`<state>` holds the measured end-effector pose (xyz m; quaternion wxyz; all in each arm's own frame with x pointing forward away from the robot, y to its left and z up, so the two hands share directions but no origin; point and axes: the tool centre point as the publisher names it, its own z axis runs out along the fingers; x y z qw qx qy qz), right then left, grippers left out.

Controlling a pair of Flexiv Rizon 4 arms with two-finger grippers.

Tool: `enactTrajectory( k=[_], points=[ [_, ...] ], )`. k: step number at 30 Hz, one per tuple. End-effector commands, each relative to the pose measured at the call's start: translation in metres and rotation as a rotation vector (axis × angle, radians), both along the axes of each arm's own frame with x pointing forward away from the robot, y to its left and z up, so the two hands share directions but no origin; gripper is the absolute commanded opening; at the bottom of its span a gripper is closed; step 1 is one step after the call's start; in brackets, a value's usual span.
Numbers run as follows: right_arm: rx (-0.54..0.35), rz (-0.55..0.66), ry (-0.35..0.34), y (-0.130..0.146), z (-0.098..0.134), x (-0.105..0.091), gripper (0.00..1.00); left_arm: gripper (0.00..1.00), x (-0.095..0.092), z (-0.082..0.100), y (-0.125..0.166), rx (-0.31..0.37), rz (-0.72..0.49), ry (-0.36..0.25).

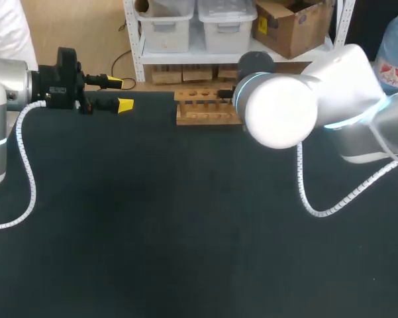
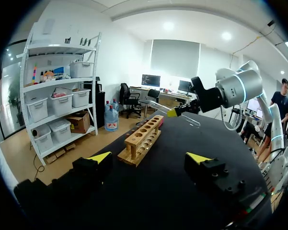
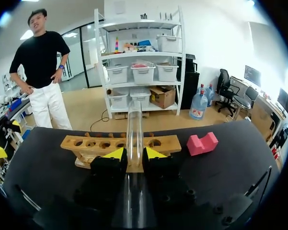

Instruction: Grasp the test tube, adjust it, and insert it.

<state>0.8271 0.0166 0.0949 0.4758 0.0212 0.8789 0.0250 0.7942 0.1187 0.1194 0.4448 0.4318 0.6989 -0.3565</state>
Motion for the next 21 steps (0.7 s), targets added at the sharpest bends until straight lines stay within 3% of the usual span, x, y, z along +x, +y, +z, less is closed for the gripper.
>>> enactTrajectory(
  k=[1, 6, 21],
  points=[
    [0.002, -0.013, 0.004, 0.002, -0.001, -0.008, 0.00, 1.00, -0.001, -0.001, 0.000, -0.003, 0.003, -0.005],
    [0.011, -0.010, 0.015, 0.007, -0.009, -0.012, 0.00, 1.00, -0.001, -0.001, 0.000, -0.003, 0.003, -0.005],
    [0.004, -0.012, 0.008, 0.000, -0.023, 0.010, 0.00, 1.00, -0.001, -0.001, 0.000, -0.003, 0.003, -0.005]
  ],
)
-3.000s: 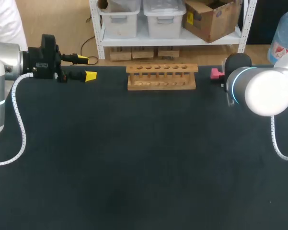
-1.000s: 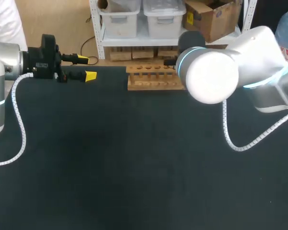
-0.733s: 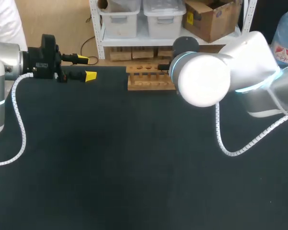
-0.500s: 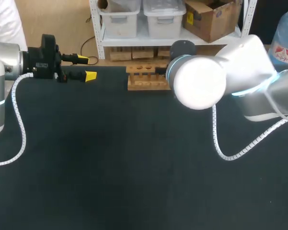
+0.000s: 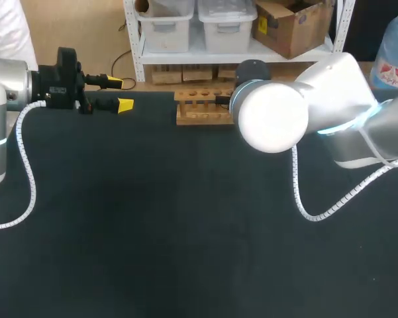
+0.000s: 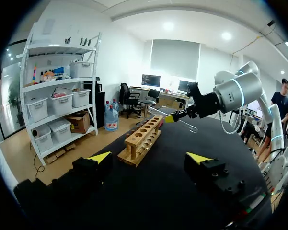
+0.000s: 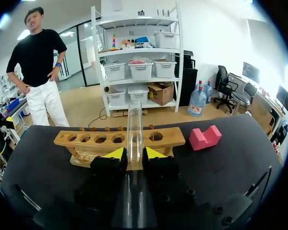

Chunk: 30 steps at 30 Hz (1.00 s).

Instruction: Grasp the test tube, adjust it, and insert it.

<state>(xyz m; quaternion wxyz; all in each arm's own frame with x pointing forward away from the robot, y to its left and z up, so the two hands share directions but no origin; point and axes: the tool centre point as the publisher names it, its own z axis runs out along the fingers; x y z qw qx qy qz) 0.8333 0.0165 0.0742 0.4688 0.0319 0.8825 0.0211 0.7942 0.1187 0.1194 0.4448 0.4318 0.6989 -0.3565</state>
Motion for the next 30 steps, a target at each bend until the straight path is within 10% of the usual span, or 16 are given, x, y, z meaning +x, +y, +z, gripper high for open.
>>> enactTrajectory(
  k=[1, 30],
  points=[
    [-0.001, 0.012, -0.008, 0.001, -0.002, 0.004, 0.00, 1.00, -0.001, -0.001, 0.000, -0.003, 0.003, -0.005],
    [0.007, 0.060, 0.038, 0.017, -0.017, 0.002, 0.00, 1.00, -0.001, -0.001, 0.000, -0.003, 0.003, -0.005]
  ],
)
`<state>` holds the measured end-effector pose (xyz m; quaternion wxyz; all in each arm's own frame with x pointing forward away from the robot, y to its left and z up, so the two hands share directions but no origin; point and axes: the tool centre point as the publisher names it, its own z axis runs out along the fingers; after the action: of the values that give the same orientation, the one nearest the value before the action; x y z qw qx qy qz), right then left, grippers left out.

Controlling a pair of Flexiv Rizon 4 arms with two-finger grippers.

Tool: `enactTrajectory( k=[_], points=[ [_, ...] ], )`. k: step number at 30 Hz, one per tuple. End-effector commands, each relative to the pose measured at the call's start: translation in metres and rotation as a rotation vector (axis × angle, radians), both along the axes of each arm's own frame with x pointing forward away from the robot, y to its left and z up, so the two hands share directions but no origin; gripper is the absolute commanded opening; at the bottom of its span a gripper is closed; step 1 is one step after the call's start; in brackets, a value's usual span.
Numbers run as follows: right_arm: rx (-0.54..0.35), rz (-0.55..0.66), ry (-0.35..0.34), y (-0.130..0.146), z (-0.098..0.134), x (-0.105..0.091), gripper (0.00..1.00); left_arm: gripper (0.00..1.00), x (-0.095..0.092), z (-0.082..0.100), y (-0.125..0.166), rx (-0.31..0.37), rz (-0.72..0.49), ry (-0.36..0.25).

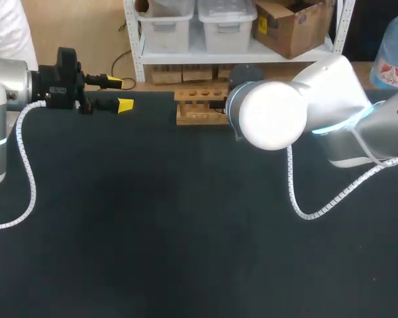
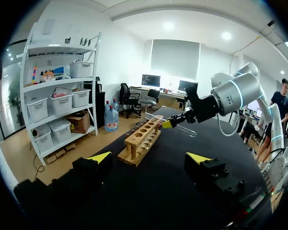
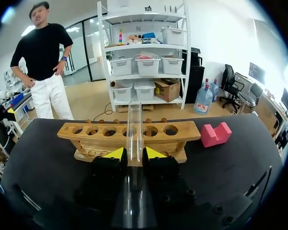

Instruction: Grasp the test tube, adjust it, and insert it.

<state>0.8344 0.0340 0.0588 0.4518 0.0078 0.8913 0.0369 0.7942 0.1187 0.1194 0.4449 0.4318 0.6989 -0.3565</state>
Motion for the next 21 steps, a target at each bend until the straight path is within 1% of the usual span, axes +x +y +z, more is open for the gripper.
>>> enactTrajectory(
  k=[1, 21],
  points=[
    [0.001, 0.001, 0.003, -0.0007, -0.0021, 0.0006, 0.00, 1.00, -0.0012, -0.0013, 0.0000, -0.003, 0.003, -0.005],
    [0.000, 0.002, 0.034, -0.0018, -0.0113, 0.0012, 0.00, 1.00, -0.0012, -0.0013, 0.0000, -0.003, 0.003, -0.005]
  ],
)
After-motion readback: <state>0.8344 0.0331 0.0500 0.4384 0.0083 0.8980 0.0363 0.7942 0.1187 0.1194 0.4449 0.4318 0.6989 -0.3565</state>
